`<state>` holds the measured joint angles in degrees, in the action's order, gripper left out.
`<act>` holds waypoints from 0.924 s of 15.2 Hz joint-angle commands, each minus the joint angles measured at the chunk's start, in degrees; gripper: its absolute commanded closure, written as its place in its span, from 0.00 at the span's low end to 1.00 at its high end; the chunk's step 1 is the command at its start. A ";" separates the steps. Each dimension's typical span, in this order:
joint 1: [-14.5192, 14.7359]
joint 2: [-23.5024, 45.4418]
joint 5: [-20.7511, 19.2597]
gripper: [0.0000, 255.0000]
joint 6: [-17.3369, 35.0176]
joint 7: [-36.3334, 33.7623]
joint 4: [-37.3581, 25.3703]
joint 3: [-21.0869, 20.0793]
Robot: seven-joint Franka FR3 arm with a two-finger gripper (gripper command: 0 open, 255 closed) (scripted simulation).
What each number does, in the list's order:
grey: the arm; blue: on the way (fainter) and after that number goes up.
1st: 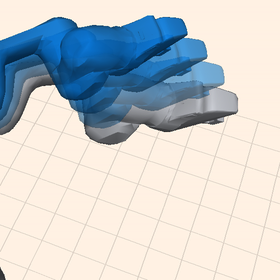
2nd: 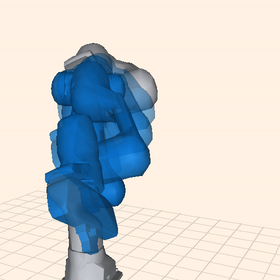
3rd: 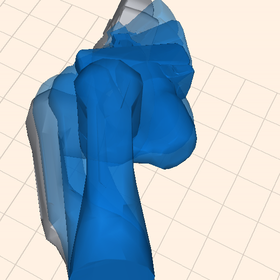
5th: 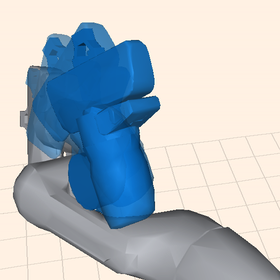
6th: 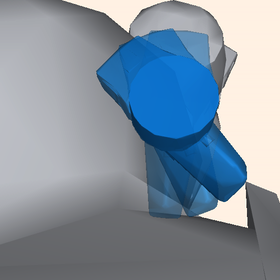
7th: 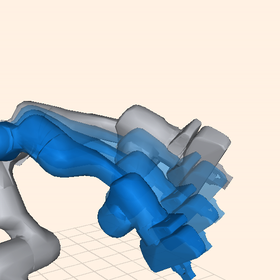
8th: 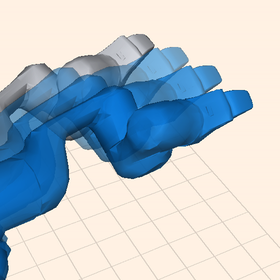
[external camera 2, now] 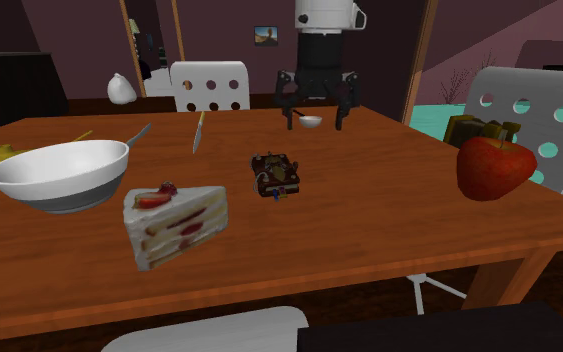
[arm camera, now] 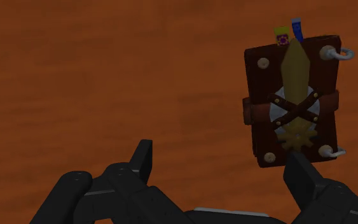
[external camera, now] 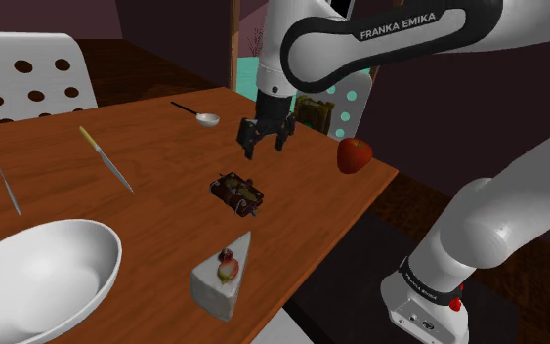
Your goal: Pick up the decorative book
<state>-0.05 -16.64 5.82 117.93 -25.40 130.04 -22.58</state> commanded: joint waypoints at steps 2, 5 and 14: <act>-0.50 6.46 -3.70 0.00 2.56 -6.08 -3.83 -3.13; -0.47 13.80 -8.94 0.00 4.39 -12.71 -8.49 -5.56; 0.49 21.15 -14.70 0.00 9.20 -18.70 -9.68 -6.24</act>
<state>0.41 4.10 -8.57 126.50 -43.85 120.10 -28.85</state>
